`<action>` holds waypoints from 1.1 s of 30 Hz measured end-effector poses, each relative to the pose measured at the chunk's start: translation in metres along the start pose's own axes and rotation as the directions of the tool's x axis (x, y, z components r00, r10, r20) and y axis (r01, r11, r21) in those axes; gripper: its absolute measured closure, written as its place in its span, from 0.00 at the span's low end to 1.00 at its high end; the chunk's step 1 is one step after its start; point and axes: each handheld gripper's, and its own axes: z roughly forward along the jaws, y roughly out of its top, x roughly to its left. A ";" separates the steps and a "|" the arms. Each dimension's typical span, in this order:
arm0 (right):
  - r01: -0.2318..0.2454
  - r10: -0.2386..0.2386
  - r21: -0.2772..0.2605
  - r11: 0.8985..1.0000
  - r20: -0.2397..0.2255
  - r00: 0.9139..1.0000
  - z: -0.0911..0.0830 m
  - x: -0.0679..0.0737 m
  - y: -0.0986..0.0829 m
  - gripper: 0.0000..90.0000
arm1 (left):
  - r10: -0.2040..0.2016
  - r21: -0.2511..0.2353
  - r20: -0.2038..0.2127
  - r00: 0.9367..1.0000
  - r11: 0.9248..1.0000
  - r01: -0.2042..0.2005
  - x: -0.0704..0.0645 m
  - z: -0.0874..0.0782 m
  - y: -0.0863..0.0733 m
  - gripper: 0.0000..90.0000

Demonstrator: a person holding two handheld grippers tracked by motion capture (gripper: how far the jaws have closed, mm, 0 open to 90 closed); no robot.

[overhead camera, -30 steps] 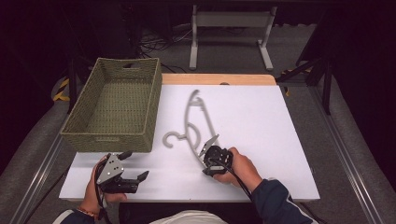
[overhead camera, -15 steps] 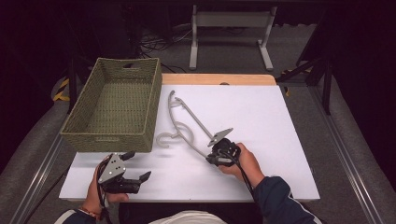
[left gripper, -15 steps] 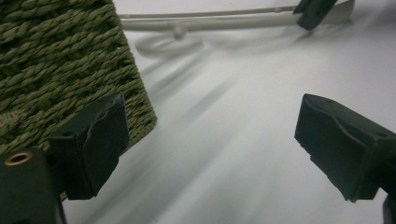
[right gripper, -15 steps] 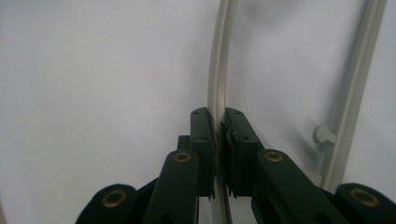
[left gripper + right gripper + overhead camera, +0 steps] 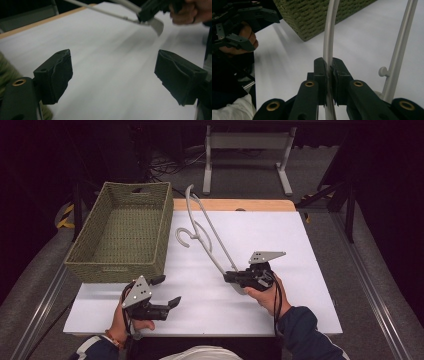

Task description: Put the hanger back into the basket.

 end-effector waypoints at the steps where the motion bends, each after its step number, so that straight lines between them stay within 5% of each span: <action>1: 0.000 0.000 0.000 1.000 0.000 1.000 0.000 0.000 0.000 0.93 | 0.000 0.000 0.000 1.000 1.000 0.000 0.000 0.000 0.000 0.19; 8: 0.029 -0.031 -0.088 0.996 -0.025 0.999 -0.001 0.014 -0.001 0.93 | -0.031 -0.094 0.032 0.999 0.995 0.034 -0.007 0.025 0.029 0.27; 15: 0.064 -0.070 -0.143 0.988 -0.040 0.997 0.000 0.024 -0.001 0.93 | -0.092 -0.169 0.087 0.992 0.980 0.105 -0.007 0.053 0.052 0.36; 22: 0.069 -0.074 -0.158 0.985 -0.022 0.997 0.008 0.029 -0.003 0.93 | -0.151 -0.174 0.148 0.977 0.969 0.176 -0.003 0.074 0.048 0.54; 25: 0.074 -0.079 -0.157 0.985 -0.025 0.997 0.010 0.030 -0.004 0.92 | -0.149 -0.182 0.152 0.977 0.968 0.176 -0.002 0.075 0.048 0.63; 29: 0.056 -0.065 -0.161 0.985 -0.047 0.997 0.014 0.028 -0.006 0.92 | -0.160 -0.188 0.143 0.977 0.964 0.185 0.000 0.076 0.047 0.64; 33: 0.058 -0.066 -0.155 0.986 -0.044 0.997 0.017 0.028 -0.007 0.92 | -0.191 -0.183 0.171 0.967 0.958 0.221 0.005 0.077 0.045 0.68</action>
